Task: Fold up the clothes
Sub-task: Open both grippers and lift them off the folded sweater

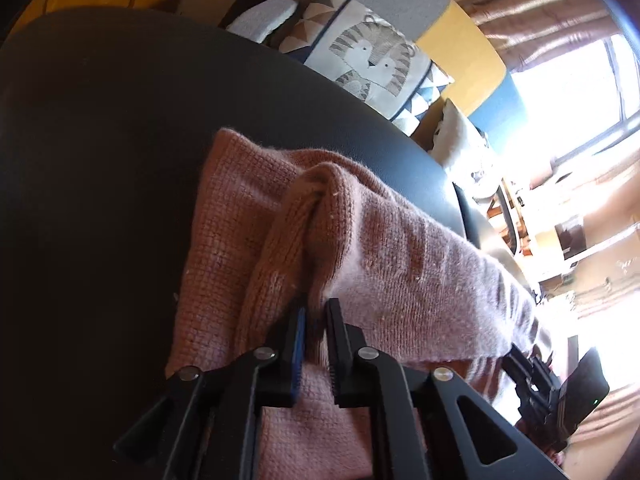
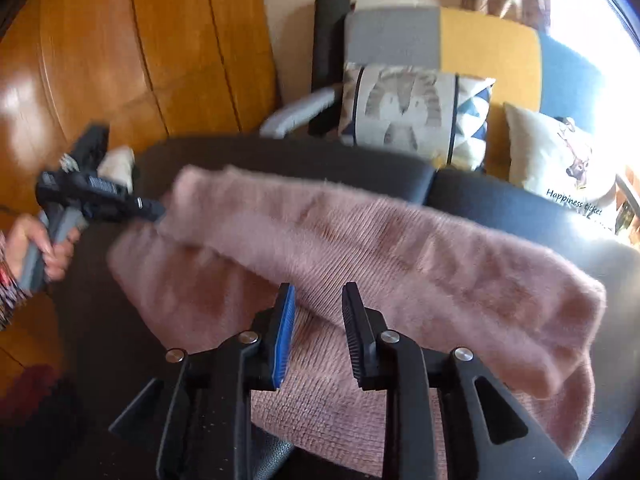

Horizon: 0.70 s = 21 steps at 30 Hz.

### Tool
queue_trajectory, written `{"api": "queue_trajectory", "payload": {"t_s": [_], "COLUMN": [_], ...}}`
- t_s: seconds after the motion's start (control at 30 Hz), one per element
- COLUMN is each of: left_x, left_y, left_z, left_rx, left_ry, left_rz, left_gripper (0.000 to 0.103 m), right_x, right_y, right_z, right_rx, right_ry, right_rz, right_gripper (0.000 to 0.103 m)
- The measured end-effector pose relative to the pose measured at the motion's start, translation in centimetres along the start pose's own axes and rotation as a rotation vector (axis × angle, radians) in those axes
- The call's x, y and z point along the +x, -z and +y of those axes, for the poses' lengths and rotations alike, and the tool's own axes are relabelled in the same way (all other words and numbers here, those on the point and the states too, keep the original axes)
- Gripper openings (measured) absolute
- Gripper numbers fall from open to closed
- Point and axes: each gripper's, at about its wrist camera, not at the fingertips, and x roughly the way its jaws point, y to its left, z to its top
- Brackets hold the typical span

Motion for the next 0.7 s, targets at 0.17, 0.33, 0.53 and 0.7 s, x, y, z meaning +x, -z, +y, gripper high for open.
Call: {"api": "queue_trajectory", "payload": {"t_s": [0.17, 0.33, 0.53, 0.7], "left_x": [-4.9, -3.5, 3.9, 7.4], "left_y": [0.1, 0.4, 1.3, 3.7], "left_z": [-0.4, -5.3, -13.3, -15.5], "left_rx": [-0.054, 0.078, 0.352, 0.511], "left_ry": [-0.126, -0.054, -0.049, -0.225], "left_rz": [-0.23, -0.235, -0.175, -0.258], "left_gripper": [0.012, 0.015, 0.015, 0.015], "right_x": [-0.9, -0.5, 0.0, 1.4], "right_y": [0.8, 2.6, 4.7, 6.0], "right_z": [-2.9, -6.3, -10.2, -12.2], "right_rx": [0.123, 0.281, 0.471, 0.573], "right_ry": [-0.002, -0.028, -0.06, -0.114], "right_rz": [-0.017, 0.03, 0.086, 0.112], "right_gripper": [0.027, 0.047, 0.047, 0.047]}}
